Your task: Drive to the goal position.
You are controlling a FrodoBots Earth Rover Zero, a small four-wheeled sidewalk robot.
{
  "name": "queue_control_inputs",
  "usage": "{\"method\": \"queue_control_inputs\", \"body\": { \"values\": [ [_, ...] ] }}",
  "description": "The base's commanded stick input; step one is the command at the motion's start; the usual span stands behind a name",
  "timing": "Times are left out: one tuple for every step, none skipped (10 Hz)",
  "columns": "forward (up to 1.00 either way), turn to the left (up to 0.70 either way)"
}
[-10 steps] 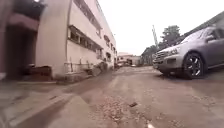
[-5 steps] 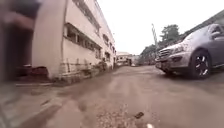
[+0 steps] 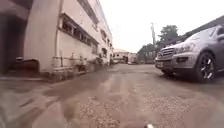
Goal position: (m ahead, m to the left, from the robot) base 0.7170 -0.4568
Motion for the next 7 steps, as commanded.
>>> {"method": "queue_control_inputs", "body": {
  "values": [
    [0.70,0.00],
    [0.70,0.00],
    [0.70,0.00],
    [0.70,0.00],
    [0.70,0.00],
    [0.70,0.00],
    [0.70,0.00]
  ]
}}
